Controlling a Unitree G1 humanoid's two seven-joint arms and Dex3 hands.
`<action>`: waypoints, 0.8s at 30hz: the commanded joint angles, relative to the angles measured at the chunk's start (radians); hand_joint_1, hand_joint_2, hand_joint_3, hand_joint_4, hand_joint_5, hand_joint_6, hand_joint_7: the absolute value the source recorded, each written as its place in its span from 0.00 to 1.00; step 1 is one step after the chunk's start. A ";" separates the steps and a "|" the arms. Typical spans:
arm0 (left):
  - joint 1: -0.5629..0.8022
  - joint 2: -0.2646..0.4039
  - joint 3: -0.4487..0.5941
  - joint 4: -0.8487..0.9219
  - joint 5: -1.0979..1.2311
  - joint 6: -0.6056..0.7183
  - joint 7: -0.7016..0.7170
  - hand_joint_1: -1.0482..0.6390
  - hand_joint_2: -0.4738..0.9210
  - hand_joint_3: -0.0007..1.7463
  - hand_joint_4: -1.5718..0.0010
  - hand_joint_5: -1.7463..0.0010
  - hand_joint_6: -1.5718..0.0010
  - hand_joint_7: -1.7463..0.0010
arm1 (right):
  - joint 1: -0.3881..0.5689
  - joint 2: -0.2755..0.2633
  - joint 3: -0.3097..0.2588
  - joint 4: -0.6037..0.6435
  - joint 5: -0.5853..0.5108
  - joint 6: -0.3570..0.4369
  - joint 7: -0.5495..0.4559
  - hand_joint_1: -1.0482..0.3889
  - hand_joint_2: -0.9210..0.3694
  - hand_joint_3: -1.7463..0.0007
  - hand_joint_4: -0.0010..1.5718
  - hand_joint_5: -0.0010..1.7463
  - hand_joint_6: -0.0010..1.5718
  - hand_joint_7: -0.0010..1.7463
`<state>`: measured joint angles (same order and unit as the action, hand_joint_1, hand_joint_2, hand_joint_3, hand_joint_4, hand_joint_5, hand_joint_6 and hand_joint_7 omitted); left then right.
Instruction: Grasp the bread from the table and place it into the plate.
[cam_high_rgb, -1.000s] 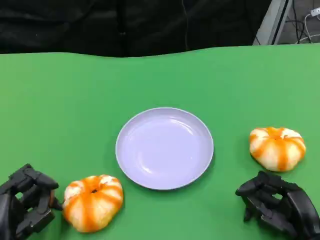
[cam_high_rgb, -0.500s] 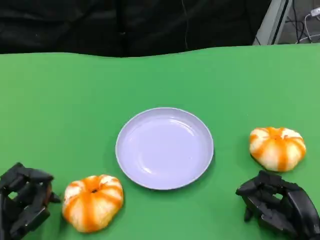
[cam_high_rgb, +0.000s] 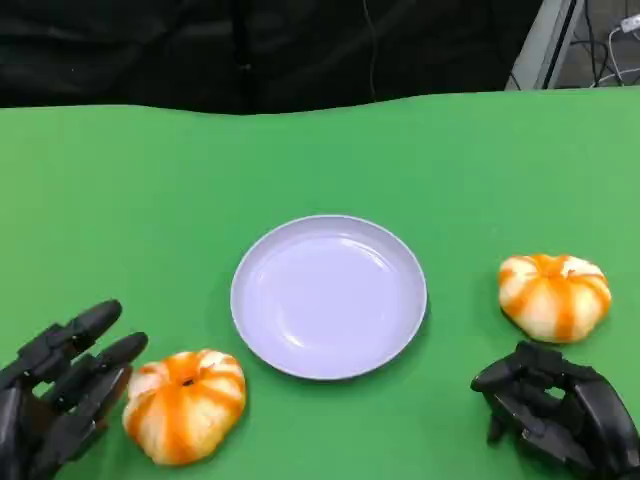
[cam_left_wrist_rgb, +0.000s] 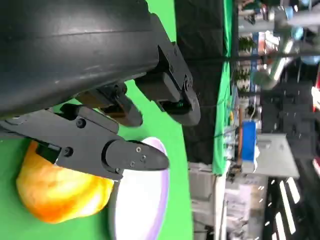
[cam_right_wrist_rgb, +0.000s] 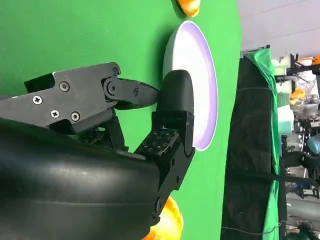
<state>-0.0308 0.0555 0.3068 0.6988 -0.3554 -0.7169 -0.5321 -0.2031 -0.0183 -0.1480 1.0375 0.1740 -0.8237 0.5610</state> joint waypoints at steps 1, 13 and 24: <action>0.009 0.055 -0.019 0.039 0.138 -0.134 0.060 0.20 1.00 0.16 0.63 1.00 0.64 1.00 | 0.000 -0.019 -0.005 0.008 -0.001 -0.006 -0.004 0.55 0.00 0.76 0.44 0.97 0.54 0.55; 0.094 0.137 -0.116 -0.129 0.672 -0.204 0.458 0.06 1.00 0.23 0.62 1.00 0.63 1.00 | 0.007 -0.015 -0.001 -0.004 0.000 -0.001 -0.008 0.55 0.00 0.76 0.44 0.97 0.54 0.55; 0.206 0.230 -0.258 -0.449 0.935 0.072 0.520 0.00 1.00 0.17 0.82 1.00 0.76 1.00 | 0.009 -0.014 0.005 -0.007 -0.007 -0.009 -0.024 0.55 0.00 0.76 0.45 0.97 0.54 0.55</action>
<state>0.1553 0.2489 0.0714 0.3035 0.5537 -0.7015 -0.0110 -0.2011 -0.0182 -0.1415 1.0380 0.1689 -0.8255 0.5382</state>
